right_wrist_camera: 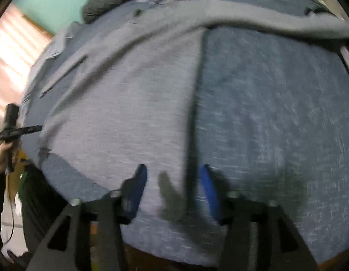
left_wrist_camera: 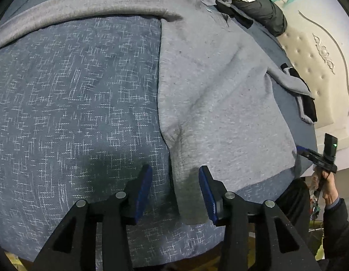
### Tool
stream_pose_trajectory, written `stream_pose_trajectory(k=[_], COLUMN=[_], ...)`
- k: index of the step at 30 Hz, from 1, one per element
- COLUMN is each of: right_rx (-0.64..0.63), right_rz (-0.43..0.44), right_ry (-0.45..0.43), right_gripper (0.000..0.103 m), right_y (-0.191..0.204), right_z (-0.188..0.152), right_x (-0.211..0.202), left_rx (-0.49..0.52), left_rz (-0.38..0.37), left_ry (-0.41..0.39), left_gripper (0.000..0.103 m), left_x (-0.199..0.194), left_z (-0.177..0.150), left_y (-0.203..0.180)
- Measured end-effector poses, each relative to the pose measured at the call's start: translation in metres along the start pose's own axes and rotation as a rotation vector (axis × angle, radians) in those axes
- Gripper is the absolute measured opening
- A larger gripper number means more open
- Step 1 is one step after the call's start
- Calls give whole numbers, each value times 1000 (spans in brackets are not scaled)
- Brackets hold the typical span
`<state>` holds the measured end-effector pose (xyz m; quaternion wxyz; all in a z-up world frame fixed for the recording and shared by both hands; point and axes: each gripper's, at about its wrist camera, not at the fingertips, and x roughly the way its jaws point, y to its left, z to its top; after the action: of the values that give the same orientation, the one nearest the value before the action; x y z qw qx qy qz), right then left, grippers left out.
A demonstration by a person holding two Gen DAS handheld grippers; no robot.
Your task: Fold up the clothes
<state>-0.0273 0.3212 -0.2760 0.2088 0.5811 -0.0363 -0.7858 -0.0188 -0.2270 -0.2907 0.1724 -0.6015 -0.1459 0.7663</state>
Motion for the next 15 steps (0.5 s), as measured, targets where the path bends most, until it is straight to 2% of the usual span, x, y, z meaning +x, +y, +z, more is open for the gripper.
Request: stream_pose_trajectory(k=[3,10,14,15], right_rx=[-74,-76,-78,-74], right_rz=[-4,-66,-74,-76], right_ry=[23,113,142,145], right_gripper=[53,53,34,24], right_y=[22,28,25,23], right_z=[3,5,3,2], right_x=[2,31,44,46], left_rx=[-2,11,3,1], left_rz=[4,3,7,7], left_ry=[-9,-25,-26,-25], left_gripper=[47,47,47,47], left_x=[-3,-13,-14,-15], left_z=[3,5,2,1], left_y=[-1,-4,0,3])
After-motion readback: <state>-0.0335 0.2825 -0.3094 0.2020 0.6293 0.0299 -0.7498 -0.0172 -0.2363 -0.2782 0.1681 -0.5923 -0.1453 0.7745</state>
